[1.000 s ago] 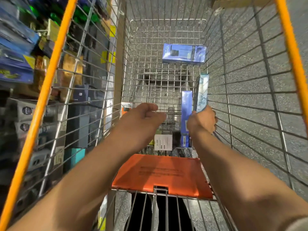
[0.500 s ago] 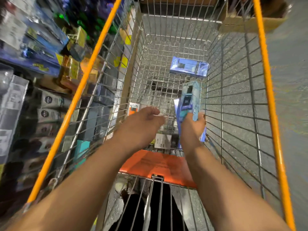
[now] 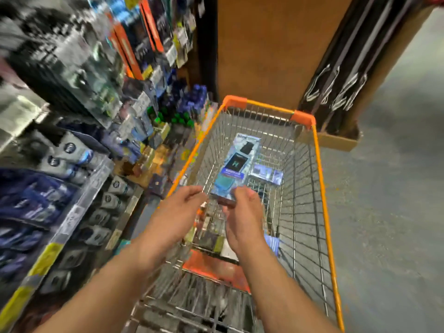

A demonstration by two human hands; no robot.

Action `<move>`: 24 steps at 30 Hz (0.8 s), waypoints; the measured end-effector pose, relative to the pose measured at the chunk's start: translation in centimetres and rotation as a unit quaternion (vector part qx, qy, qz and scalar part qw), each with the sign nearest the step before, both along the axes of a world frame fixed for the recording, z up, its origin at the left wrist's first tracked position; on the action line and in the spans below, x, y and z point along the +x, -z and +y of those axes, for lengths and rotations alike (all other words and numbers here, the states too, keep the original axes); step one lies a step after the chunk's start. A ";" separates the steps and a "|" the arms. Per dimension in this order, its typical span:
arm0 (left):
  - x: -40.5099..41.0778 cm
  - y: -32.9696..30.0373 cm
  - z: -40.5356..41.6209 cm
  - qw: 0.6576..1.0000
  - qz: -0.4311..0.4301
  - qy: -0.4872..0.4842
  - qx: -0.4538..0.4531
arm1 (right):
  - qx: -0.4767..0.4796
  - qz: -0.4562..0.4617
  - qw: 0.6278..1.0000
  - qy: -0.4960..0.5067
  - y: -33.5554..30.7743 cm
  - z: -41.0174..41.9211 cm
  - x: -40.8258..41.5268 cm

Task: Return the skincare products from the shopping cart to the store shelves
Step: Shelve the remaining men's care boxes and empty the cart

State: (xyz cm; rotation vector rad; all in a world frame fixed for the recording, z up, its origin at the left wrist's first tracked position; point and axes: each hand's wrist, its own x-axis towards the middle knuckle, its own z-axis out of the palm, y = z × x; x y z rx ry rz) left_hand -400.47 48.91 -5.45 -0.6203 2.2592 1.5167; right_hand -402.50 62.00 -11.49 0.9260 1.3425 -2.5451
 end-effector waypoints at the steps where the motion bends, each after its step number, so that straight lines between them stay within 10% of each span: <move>1: 0.1 -1.1 -0.7 1.000 0.018 -0.011 0.013 | -0.015 0.018 1.000 -0.005 -2.1 -0.7 0.2; 24: 16.7 -24.7 -21.2 0.922 0.341 -0.169 0.065 | -0.019 0.360 0.860 -0.361 -27.0 -20.7 10.2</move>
